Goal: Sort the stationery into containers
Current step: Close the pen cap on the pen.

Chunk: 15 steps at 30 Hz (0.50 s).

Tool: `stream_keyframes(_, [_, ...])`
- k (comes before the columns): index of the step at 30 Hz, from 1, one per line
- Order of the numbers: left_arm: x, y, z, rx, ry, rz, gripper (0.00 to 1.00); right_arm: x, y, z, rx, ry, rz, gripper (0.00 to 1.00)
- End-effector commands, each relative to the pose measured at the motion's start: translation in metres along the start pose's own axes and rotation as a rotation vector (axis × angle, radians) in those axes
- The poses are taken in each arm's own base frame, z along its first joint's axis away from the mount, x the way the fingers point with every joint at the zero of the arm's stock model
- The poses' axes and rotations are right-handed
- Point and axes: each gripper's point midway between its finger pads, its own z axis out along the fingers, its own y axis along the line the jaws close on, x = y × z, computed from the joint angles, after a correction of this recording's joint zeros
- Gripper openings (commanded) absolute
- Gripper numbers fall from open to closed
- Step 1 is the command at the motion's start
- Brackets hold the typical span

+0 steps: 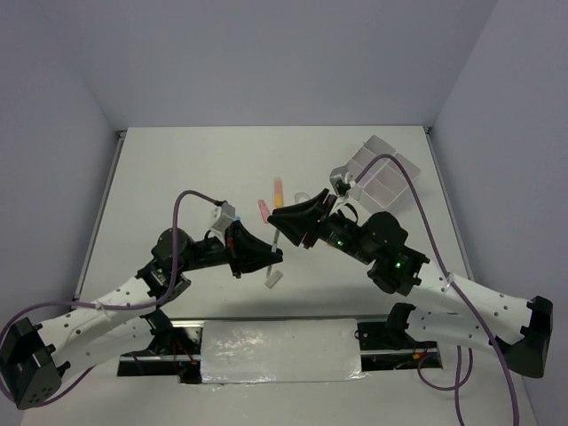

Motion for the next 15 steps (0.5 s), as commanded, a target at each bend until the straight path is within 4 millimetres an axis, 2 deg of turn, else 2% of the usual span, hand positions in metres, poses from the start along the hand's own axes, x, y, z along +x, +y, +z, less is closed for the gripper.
stream_keyframes(1, [-0.011,-0.014,-0.001,0.054,-0.03,0.071,0.0,-0.007,0.01,0.004,-0.032,0.009,-0.011,0.36])
stream_keyframes(5, [-0.013,-0.011,-0.001,0.037,-0.032,0.073,0.0,-0.001,0.013,0.006,-0.054,0.024,-0.002,0.3])
stream_keyframes(8, [-0.015,-0.01,0.0,0.027,-0.036,0.074,0.0,0.003,0.015,0.006,-0.072,0.033,0.004,0.14])
stream_keyframes(9, [-0.016,-0.009,0.0,0.016,-0.041,0.074,0.0,0.004,0.015,0.006,-0.074,0.035,0.006,0.03])
stream_keyframes(10, [-0.018,-0.009,-0.001,0.012,-0.045,0.076,0.0,0.007,0.015,0.005,-0.078,0.041,0.008,0.0])
stream_keyframes(14, [-0.028,-0.006,0.001,-0.018,-0.063,0.085,0.0,0.019,0.012,0.003,-0.085,0.059,0.013,0.0])
stream_keyframes(15, [-0.032,-0.004,0.002,-0.035,-0.071,0.091,0.0,0.027,0.009,0.002,-0.078,0.076,0.012,0.0])
